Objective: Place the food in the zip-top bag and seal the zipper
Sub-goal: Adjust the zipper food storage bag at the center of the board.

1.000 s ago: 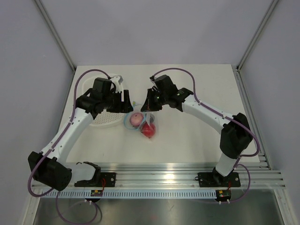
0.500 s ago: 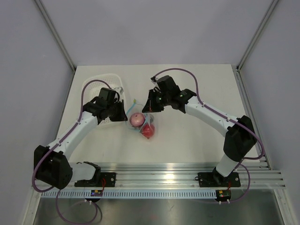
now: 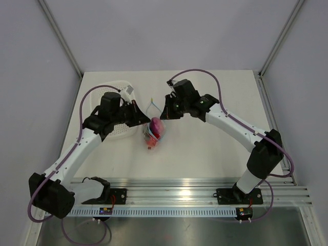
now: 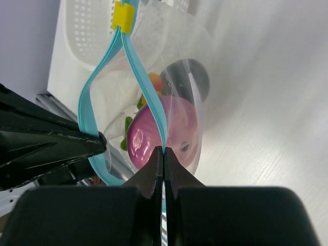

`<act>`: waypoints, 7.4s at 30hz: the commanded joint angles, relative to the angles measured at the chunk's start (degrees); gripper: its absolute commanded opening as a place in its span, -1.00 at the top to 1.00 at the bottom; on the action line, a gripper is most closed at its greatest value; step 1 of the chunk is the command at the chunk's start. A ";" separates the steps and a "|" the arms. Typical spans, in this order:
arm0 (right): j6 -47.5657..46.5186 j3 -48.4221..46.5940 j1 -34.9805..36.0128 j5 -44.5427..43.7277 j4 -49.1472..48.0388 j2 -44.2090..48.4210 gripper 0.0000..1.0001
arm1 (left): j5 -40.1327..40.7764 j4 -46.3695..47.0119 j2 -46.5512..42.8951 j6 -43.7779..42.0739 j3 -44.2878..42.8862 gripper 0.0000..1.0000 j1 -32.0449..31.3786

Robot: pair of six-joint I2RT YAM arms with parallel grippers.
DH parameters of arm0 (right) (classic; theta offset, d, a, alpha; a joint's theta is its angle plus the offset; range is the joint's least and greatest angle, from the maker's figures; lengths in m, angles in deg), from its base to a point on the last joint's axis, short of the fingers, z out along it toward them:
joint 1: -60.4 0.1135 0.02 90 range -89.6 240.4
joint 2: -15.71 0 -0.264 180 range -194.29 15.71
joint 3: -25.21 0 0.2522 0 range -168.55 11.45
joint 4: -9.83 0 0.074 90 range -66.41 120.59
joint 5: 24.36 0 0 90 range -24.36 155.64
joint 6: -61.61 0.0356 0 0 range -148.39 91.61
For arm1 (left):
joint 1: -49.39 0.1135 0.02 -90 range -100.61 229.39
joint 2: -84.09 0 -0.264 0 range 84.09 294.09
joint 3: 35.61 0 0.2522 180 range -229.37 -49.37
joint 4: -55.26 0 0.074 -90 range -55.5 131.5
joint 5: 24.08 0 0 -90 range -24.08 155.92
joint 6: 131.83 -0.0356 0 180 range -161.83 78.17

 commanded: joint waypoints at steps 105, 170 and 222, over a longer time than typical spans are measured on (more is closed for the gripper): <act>-24.81 12.30 4.63 -0.06 5.47 12.31 1.00 | 9.30 0.21 -0.86 -16.10 1.49 0.01 -2.43; -31.67 8.43 -8.03 28.25 12.07 1.95 0.99 | -4.85 8.48 -11.69 -43.96 13.10 -0.01 -13.05; -18.14 21.08 6.73 -8.84 0.74 26.21 0.00 | -7.56 -4.44 18.11 -10.75 -11.86 1.00 -13.77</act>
